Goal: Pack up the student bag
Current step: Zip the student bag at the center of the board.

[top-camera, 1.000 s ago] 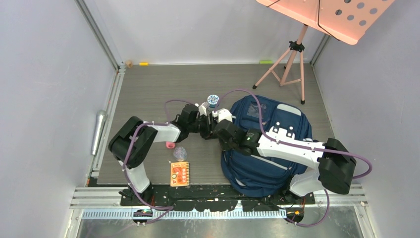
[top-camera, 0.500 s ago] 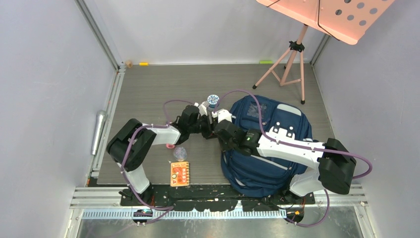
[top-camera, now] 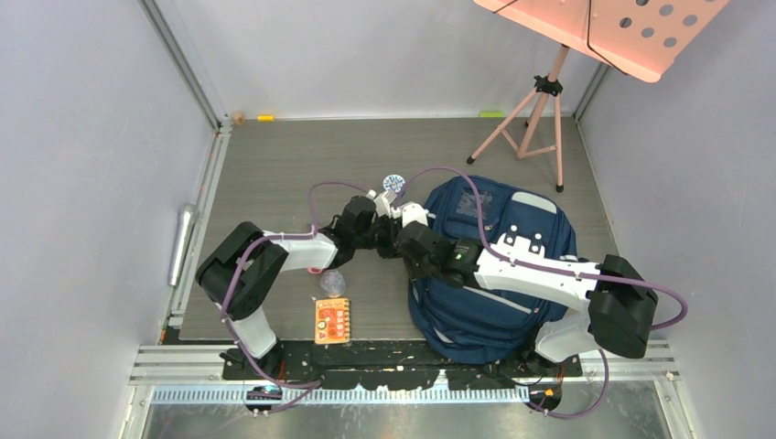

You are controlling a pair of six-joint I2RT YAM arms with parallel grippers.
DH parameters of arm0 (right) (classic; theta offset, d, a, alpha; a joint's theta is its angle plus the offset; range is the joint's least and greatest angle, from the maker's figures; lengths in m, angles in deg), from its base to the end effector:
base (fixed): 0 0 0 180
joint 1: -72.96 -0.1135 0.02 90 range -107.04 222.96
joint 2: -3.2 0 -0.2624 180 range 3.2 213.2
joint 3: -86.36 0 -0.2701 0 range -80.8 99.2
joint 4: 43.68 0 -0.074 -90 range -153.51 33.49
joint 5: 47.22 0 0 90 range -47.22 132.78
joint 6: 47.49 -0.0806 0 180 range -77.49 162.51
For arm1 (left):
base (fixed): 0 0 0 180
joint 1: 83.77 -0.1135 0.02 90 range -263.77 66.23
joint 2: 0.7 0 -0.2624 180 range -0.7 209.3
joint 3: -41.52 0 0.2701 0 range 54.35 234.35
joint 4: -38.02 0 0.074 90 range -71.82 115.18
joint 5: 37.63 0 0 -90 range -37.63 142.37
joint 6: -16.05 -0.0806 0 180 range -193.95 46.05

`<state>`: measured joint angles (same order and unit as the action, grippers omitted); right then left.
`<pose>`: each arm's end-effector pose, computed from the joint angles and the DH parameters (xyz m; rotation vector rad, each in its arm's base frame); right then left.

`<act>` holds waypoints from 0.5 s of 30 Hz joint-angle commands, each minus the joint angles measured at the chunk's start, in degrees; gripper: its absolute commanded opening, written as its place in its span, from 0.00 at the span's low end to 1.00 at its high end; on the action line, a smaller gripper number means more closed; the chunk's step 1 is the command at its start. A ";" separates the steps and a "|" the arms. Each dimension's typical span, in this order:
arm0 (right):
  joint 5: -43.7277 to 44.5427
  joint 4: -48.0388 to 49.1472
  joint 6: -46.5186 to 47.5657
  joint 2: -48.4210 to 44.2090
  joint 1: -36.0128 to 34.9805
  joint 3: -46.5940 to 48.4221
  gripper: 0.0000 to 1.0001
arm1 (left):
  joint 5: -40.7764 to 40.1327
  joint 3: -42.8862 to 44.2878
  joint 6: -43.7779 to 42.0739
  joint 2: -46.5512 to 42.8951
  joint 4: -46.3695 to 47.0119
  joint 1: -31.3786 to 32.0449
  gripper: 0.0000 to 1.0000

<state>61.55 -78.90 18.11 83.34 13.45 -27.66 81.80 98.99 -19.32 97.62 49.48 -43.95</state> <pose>0.1922 0.2754 0.1919 -0.5812 2.3216 0.2975 0.2726 -0.2788 0.1257 0.0553 2.3991 -1.4407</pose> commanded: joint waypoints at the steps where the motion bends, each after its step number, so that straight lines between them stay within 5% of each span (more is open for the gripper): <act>1: -3.08 1.78 -2.05 -1.42 -1.05 3.77 0.00 | 0.56 3.64 -4.84 -0.45 -4.77 0.00 0.17; 4: -3.80 0.88 -2.13 -2.08 -1.51 3.95 0.01 | 1.58 7.41 -7.56 0.05 -9.15 -1.00 0.01; 15: -6.29 2.12 -2.55 -3.36 -5.25 4.38 0.00 | 5.44 15.95 -10.96 5.99 -10.84 -9.21 0.00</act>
<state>60.54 -78.95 17.95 83.21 11.22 -26.92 88.64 109.18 -26.71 101.45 34.99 -49.11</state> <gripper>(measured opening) 0.050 0.039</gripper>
